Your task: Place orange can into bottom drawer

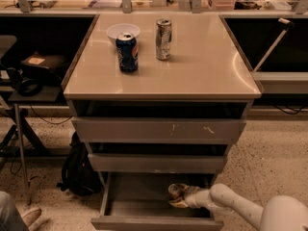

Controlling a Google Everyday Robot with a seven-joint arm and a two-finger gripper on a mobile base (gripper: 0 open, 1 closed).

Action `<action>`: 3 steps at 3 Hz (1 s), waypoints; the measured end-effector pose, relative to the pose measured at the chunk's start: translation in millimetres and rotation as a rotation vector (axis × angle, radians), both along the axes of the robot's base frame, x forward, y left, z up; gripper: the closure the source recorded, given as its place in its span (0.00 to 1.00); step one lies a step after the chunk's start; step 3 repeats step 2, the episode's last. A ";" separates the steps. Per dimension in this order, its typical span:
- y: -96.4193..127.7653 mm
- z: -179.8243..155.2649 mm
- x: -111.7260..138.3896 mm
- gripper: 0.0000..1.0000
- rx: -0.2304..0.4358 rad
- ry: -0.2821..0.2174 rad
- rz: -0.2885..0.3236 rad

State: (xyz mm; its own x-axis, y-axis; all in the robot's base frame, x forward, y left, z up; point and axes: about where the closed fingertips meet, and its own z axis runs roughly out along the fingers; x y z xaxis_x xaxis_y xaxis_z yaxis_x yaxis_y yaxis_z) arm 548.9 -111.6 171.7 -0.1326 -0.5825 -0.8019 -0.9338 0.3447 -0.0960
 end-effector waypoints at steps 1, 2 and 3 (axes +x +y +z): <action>0.0 0.0 0.0 0.00 0.000 0.000 0.000; 0.0 0.0 0.0 0.00 0.000 0.000 0.000; 0.0 0.0 0.0 0.00 0.000 0.000 0.000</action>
Offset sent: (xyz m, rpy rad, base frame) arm 0.0000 0.0000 0.0000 0.0000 0.0000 0.0000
